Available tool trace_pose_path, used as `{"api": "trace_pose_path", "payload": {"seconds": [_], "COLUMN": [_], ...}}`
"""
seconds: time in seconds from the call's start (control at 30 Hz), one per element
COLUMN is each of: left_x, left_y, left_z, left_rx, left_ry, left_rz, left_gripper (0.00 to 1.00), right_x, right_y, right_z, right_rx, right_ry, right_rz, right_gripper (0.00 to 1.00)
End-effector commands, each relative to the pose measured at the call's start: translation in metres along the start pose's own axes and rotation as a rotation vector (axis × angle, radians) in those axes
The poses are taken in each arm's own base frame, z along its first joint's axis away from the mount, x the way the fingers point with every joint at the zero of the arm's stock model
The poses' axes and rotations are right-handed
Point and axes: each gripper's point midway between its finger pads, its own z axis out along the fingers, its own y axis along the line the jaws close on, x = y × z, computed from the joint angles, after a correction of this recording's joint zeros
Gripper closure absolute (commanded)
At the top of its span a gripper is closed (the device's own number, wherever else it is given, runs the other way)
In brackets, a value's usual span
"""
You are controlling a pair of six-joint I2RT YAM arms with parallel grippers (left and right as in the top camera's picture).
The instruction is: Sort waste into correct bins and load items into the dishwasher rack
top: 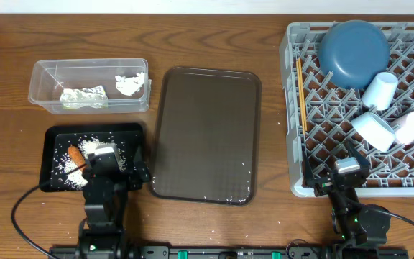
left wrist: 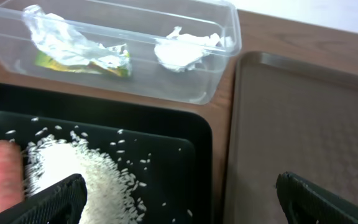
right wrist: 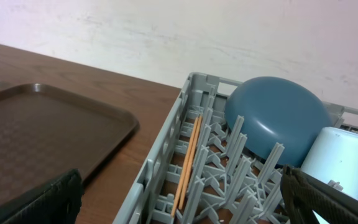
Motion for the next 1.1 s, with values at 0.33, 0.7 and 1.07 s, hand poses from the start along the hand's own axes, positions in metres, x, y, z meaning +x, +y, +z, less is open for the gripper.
{"api": "trace_pose_path", "payload": {"seconds": [0.33,0.7,1.07], "left_x": [0.010,-0.015,-0.022], "left_y": [-0.007,-0.020,-0.023], "left_z": [0.001,-0.014,-0.018], "left_rx": [0.063,0.121,0.131], "left_ry": [-0.066,-0.207,-0.242], "left_rz": [0.038,0.049,0.048], "left_gripper": [0.00,0.00,0.00], "right_x": [0.001,0.001,0.001], "right_y": [-0.004,-0.004,-0.004], "right_z": [-0.001,-0.001,-0.001], "right_rx": [0.019,0.019,0.019], "right_ry": [0.002,0.002,0.002], "right_rz": [-0.011,-0.011,-0.011], "right_gripper": [0.01,0.01,0.01]}}
